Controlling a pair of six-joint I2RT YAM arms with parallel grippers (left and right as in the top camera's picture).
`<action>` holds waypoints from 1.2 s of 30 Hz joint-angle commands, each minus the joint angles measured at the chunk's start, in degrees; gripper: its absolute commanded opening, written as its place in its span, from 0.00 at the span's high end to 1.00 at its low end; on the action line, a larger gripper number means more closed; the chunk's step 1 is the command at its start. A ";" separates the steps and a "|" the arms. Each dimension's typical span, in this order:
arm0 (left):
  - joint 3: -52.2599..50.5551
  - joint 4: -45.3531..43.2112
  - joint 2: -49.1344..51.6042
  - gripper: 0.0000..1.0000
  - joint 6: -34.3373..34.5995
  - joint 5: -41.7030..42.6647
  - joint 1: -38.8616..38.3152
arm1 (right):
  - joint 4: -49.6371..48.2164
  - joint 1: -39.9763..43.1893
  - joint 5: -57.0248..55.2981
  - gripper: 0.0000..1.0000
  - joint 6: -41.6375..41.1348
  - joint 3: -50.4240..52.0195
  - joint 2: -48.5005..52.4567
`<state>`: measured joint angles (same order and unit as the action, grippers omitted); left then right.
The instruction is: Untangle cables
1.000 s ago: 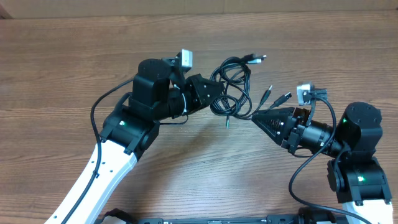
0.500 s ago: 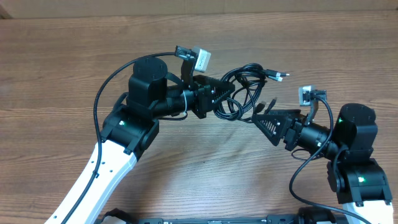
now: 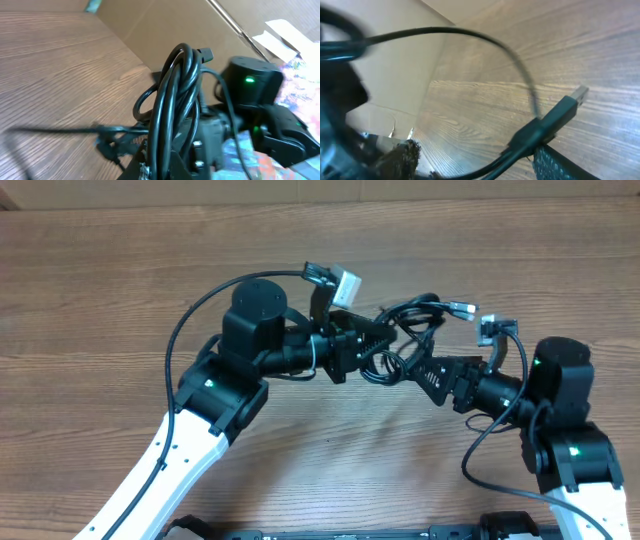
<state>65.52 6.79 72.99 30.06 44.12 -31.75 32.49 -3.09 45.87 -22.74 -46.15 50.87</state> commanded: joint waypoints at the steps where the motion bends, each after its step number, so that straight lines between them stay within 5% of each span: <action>1: 0.66 -2.62 -0.42 0.96 2.60 1.05 -0.42 | 1.40 -0.22 -3.56 0.29 0.28 -1.07 1.38; 7: 0.66 -8.83 -0.42 0.96 3.82 8.00 -0.44 | 6.25 -0.20 -14.80 0.23 -0.28 -1.07 2.69; 19: 0.66 -8.61 -2.34 0.96 3.76 8.52 2.64 | 16.98 -0.15 -31.41 0.01 -5.99 -1.07 2.69; 36: 0.66 -0.92 -8.55 0.96 -1.53 14.40 14.80 | 22.53 -0.15 -37.31 0.00 -5.75 -1.07 2.69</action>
<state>64.86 5.74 67.99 31.31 56.88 -20.08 53.41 -3.53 15.64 -28.77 -47.53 53.25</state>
